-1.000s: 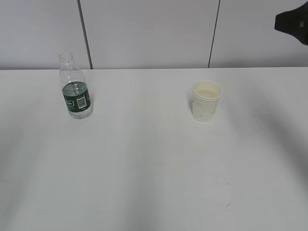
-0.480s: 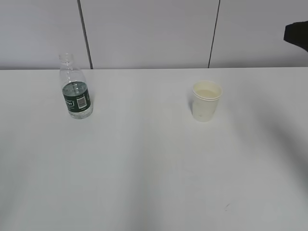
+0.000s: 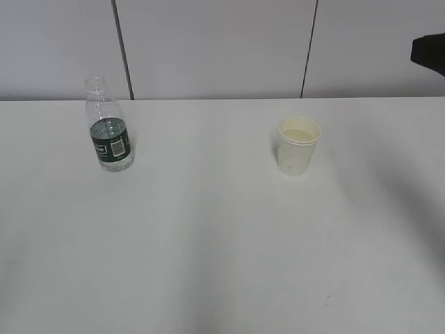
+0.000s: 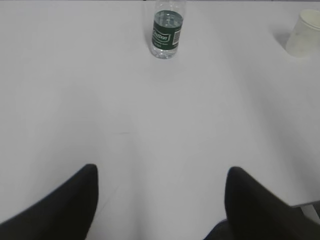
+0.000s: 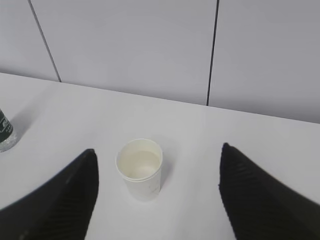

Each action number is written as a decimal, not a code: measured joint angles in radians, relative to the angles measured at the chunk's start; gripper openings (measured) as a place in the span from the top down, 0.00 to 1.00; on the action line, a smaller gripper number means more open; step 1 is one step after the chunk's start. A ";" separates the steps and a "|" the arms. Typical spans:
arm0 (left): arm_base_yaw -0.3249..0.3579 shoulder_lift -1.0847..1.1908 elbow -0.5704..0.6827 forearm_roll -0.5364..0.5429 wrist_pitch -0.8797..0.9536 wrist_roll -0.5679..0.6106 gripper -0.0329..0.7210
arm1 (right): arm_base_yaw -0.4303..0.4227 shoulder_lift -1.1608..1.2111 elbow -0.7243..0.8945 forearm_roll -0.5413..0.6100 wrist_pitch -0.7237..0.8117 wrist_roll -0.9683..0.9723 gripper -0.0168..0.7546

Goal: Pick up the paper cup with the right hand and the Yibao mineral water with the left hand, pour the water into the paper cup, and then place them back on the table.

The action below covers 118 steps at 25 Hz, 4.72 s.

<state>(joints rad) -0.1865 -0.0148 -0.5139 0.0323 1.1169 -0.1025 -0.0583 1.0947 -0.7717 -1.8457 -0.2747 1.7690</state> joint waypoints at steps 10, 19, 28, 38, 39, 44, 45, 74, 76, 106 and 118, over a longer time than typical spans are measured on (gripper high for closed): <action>0.004 -0.004 0.000 -0.046 -0.002 0.060 0.32 | 0.000 0.000 0.000 0.000 0.002 0.000 0.22; 0.170 -0.004 0.000 -0.079 -0.003 0.060 0.33 | 0.000 0.000 0.000 0.000 0.008 0.000 0.22; 0.174 -0.004 0.000 -0.085 -0.003 0.060 0.33 | 0.000 0.000 0.000 0.000 0.036 0.002 0.22; 0.174 -0.004 0.000 -0.087 -0.003 0.060 0.33 | 0.000 0.000 0.000 0.000 0.155 0.002 0.22; 0.174 -0.004 0.000 -0.088 -0.003 0.060 0.33 | 0.000 0.000 0.000 0.002 0.163 0.002 0.22; 0.174 -0.004 0.000 -0.088 -0.003 0.060 0.33 | 0.000 0.000 0.035 0.117 0.247 -0.082 0.22; 0.174 -0.004 0.000 -0.088 -0.003 0.060 0.33 | 0.000 0.000 0.043 0.188 0.267 -0.138 0.22; 0.174 -0.004 0.000 -0.088 -0.003 0.060 0.33 | 0.097 -0.246 -0.050 1.723 1.140 -1.598 0.22; 0.174 -0.004 0.000 -0.088 -0.003 0.060 0.33 | 0.097 -0.294 -0.061 1.723 1.201 -1.598 0.22; 0.174 -0.004 0.000 -0.088 -0.003 0.060 0.33 | 0.115 -1.055 0.147 1.768 1.538 -1.667 0.22; 0.174 -0.004 0.000 -0.089 -0.003 0.060 0.34 | 0.115 -1.113 0.251 1.794 1.495 -1.709 0.22</action>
<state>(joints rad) -0.0124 -0.0184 -0.5139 -0.0565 1.1134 -0.0421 0.0564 -0.0185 -0.5205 -0.0518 1.2199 0.0605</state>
